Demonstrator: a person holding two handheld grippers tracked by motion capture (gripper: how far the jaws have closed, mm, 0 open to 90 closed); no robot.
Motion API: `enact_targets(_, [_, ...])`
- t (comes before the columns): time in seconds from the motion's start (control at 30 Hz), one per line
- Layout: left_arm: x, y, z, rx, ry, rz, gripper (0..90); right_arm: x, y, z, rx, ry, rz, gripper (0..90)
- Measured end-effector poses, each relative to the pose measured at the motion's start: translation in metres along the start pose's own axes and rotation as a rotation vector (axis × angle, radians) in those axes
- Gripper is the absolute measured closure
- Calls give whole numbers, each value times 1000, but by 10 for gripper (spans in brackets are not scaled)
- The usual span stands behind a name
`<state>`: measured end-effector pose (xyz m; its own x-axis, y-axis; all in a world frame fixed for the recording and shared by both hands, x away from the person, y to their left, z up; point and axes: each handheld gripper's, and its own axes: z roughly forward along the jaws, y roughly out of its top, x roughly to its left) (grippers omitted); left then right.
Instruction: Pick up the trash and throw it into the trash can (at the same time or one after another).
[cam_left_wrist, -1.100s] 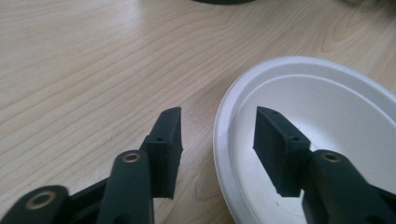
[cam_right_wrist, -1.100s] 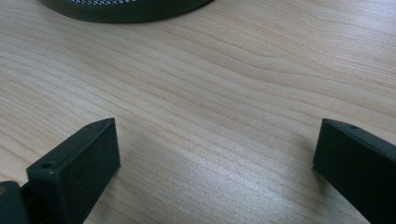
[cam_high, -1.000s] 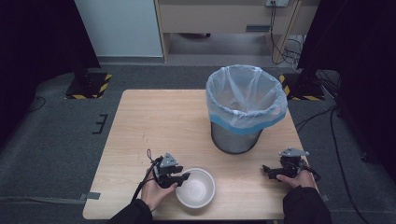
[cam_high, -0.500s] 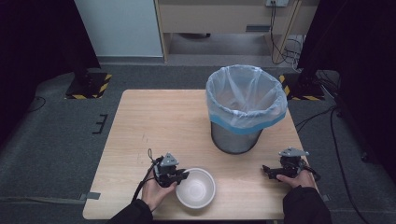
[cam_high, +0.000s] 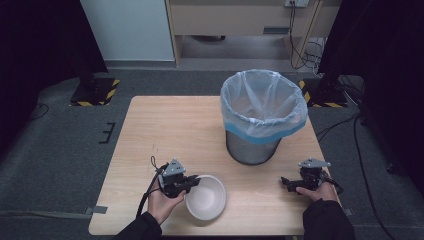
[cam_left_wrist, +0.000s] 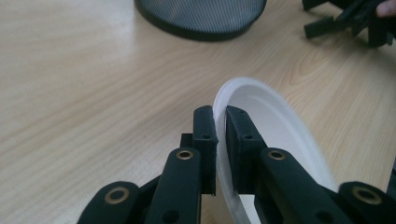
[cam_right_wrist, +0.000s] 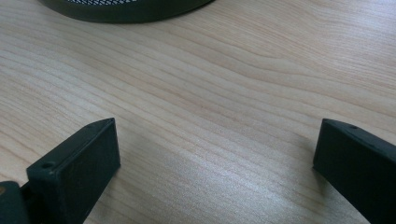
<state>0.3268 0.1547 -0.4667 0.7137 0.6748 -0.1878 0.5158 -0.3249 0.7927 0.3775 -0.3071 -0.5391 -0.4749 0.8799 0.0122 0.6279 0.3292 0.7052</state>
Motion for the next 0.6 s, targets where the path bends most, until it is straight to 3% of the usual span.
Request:
enact_targets(0.1, [-1,4,-7,-27,17,19,835,0,0,0,0,0,1,7])
enact_targets(0.6, [4,18,-38,-148,73,34,835,0,0,0,0,1,-1,7])
